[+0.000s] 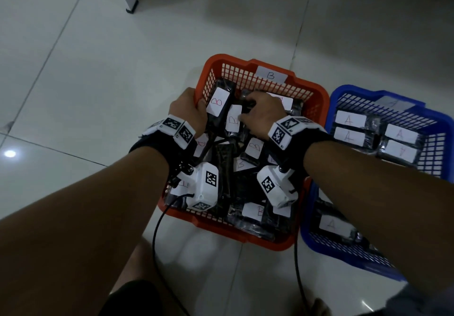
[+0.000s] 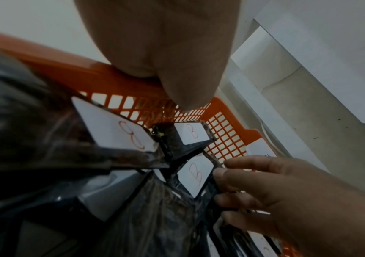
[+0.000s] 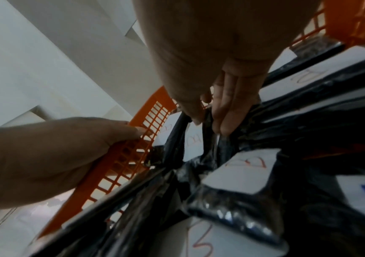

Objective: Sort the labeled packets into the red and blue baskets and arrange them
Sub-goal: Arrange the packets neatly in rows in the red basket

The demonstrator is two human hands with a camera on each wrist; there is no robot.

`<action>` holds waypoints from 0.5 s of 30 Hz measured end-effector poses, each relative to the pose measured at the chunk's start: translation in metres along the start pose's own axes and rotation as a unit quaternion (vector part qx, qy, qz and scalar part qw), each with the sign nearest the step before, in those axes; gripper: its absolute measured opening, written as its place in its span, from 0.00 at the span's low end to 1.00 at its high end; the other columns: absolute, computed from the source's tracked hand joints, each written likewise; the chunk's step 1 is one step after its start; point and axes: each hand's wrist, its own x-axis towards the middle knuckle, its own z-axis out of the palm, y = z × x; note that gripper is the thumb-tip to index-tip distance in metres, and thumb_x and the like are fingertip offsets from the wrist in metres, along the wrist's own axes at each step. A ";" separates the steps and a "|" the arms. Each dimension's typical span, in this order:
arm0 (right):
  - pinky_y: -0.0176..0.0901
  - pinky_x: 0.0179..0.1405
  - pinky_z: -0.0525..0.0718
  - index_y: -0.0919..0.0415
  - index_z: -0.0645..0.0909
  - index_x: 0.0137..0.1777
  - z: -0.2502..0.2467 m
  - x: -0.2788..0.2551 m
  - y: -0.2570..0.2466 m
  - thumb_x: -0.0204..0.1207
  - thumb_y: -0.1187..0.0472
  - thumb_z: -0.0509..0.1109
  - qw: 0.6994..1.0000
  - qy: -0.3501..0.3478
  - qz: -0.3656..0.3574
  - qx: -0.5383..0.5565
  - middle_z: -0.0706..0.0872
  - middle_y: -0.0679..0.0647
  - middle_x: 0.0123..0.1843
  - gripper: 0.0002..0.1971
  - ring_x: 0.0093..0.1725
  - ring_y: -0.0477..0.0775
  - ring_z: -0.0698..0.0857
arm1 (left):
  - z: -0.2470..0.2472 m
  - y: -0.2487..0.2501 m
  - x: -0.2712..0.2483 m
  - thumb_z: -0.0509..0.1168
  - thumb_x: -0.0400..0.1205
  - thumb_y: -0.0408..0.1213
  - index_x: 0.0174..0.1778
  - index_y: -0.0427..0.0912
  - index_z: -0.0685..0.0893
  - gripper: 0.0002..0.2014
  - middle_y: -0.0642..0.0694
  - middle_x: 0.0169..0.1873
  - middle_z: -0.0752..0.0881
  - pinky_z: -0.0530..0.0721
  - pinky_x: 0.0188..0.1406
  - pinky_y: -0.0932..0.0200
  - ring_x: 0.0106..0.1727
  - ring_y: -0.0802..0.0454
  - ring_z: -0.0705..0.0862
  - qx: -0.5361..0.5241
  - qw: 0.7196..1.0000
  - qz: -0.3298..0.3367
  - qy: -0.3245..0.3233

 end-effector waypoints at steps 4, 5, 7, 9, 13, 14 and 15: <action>0.40 0.41 0.82 0.55 0.84 0.46 -0.023 -0.007 0.006 0.77 0.54 0.71 0.998 0.022 0.003 -0.066 0.86 0.50 0.45 0.05 0.43 0.50 0.84 | -0.003 0.002 -0.001 0.60 0.84 0.40 0.70 0.39 0.74 0.19 0.37 0.62 0.82 0.78 0.51 0.55 0.60 0.39 0.82 0.003 1.000 0.008 0.006; 0.42 0.38 0.85 0.57 0.84 0.41 -0.027 -0.010 0.009 0.77 0.52 0.72 0.995 -0.013 0.007 -0.095 0.87 0.51 0.42 0.09 0.40 0.51 0.85 | -0.005 0.003 -0.002 0.62 0.82 0.40 0.72 0.40 0.72 0.22 0.37 0.64 0.80 0.78 0.56 0.53 0.62 0.39 0.81 0.007 0.999 0.023 0.022; 0.42 0.28 0.84 0.60 0.81 0.34 -0.031 -0.021 0.010 0.74 0.43 0.73 0.984 -0.076 0.012 -0.158 0.84 0.53 0.32 0.20 0.30 0.50 0.84 | -0.008 0.008 -0.006 0.65 0.80 0.40 0.73 0.40 0.72 0.24 0.35 0.65 0.77 0.78 0.61 0.48 0.64 0.37 0.78 0.032 0.997 0.051 0.048; 0.37 0.21 0.73 0.58 0.75 0.30 -0.027 -0.031 0.010 0.72 0.38 0.74 0.975 -0.102 0.024 -0.195 0.79 0.52 0.28 0.25 0.27 0.49 0.78 | -0.013 0.013 -0.011 0.67 0.78 0.41 0.71 0.40 0.75 0.25 0.35 0.64 0.76 0.79 0.61 0.43 0.65 0.36 0.76 0.075 0.992 0.074 0.064; 0.49 0.48 0.86 0.58 0.80 0.46 -0.009 -0.041 0.016 0.65 0.41 0.79 0.980 -0.142 0.074 -0.119 0.87 0.60 0.53 0.23 0.50 0.61 0.86 | -0.018 0.024 -0.024 0.68 0.77 0.45 0.62 0.42 0.81 0.18 0.38 0.57 0.81 0.80 0.54 0.44 0.59 0.37 0.79 0.160 0.971 0.158 0.079; 0.53 0.54 0.86 0.59 0.81 0.54 -0.007 -0.042 0.016 0.63 0.42 0.80 0.981 -0.141 0.088 -0.100 0.86 0.62 0.57 0.27 0.54 0.63 0.86 | -0.017 0.026 -0.025 0.68 0.77 0.47 0.57 0.45 0.83 0.15 0.41 0.53 0.84 0.82 0.52 0.47 0.55 0.40 0.82 0.154 0.974 0.162 0.043; 0.56 0.56 0.86 0.61 0.80 0.61 -0.007 -0.043 0.017 0.60 0.44 0.82 0.982 -0.141 0.101 -0.079 0.85 0.62 0.59 0.32 0.57 0.65 0.85 | -0.016 0.027 -0.026 0.68 0.77 0.50 0.52 0.48 0.85 0.12 0.44 0.47 0.87 0.84 0.49 0.50 0.51 0.42 0.84 0.157 0.976 0.151 -0.013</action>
